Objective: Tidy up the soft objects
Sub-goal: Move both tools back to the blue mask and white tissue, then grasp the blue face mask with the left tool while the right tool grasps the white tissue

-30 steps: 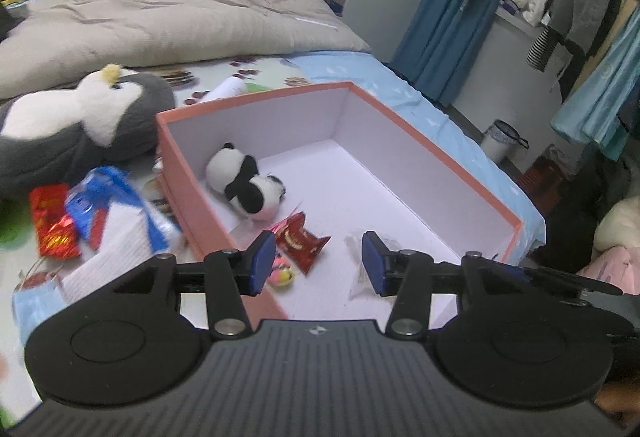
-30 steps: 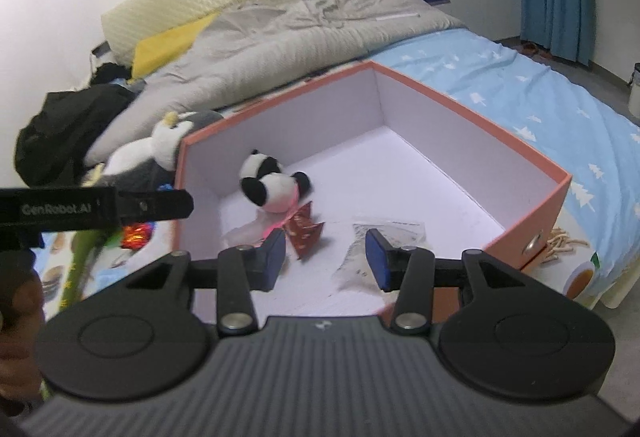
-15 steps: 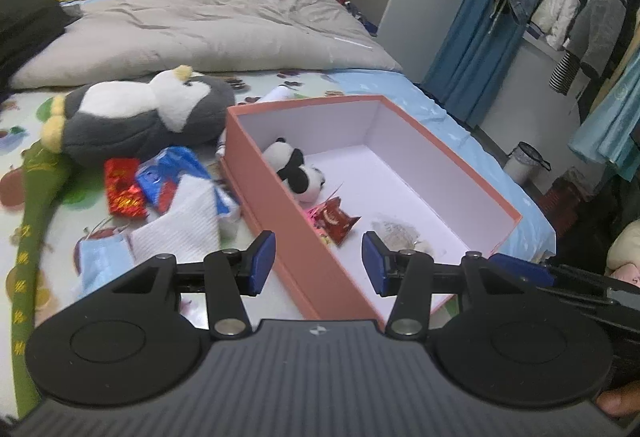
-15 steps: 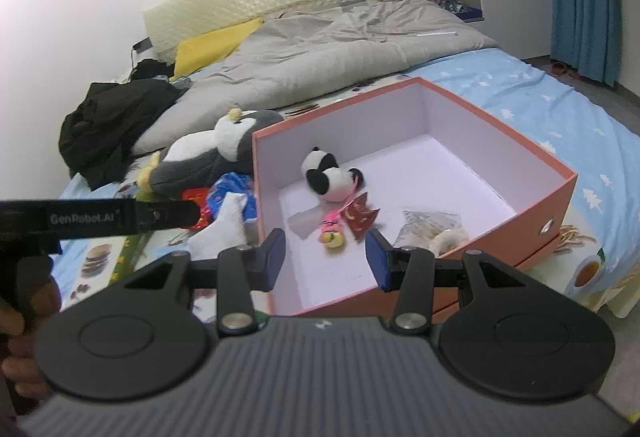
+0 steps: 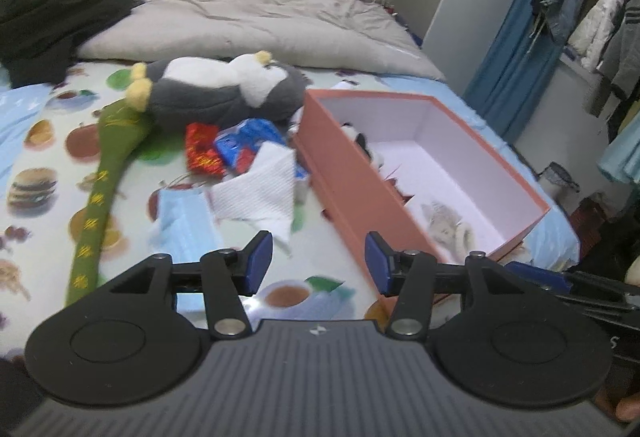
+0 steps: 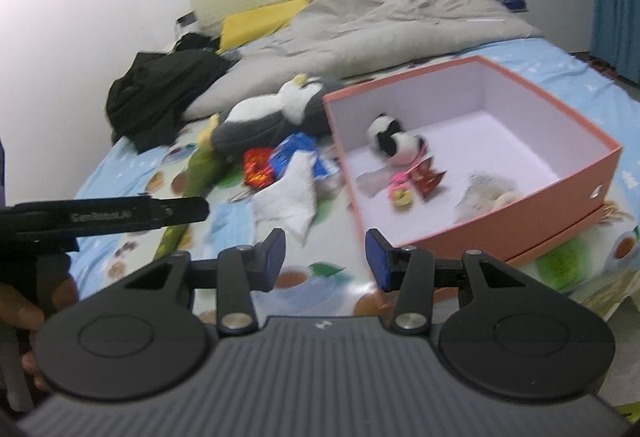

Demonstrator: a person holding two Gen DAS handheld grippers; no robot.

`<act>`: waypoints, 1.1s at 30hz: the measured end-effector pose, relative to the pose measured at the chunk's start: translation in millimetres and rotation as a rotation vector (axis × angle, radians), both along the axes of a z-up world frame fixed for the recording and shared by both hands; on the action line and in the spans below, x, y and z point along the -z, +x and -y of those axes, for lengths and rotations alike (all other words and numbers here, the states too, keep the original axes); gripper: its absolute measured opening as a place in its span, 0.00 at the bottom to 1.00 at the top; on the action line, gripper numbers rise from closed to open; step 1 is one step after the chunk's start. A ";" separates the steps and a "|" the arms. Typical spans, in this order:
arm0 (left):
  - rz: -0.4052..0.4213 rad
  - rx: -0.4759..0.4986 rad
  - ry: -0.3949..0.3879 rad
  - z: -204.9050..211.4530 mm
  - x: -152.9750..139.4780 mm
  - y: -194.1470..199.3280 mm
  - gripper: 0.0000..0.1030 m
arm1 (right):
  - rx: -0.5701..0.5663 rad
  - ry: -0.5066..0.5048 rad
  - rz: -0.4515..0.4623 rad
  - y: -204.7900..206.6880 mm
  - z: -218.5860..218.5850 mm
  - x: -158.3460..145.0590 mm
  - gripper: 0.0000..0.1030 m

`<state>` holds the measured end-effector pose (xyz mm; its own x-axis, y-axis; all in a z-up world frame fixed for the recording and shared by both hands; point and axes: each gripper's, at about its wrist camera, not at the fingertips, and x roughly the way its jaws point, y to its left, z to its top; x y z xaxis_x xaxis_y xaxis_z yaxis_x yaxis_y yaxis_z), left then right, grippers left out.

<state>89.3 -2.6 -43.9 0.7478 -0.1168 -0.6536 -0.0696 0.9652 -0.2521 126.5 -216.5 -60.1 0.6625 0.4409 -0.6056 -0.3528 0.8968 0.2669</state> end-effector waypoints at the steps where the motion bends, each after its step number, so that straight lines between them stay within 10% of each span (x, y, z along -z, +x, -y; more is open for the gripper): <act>1: -0.004 -0.012 0.006 -2.2 3.0 -4.9 0.56 | -0.010 -0.002 -0.005 -3.1 -4.0 1.3 0.46; 10: -0.053 -0.113 -0.006 -32.7 36.5 -22.9 0.63 | -0.092 -0.015 -0.033 -12.1 -36.8 14.9 0.46; 33: -0.159 -0.196 -0.070 -112.8 142.7 85.4 0.68 | -0.109 -0.103 -0.103 110.3 -136.5 79.2 0.46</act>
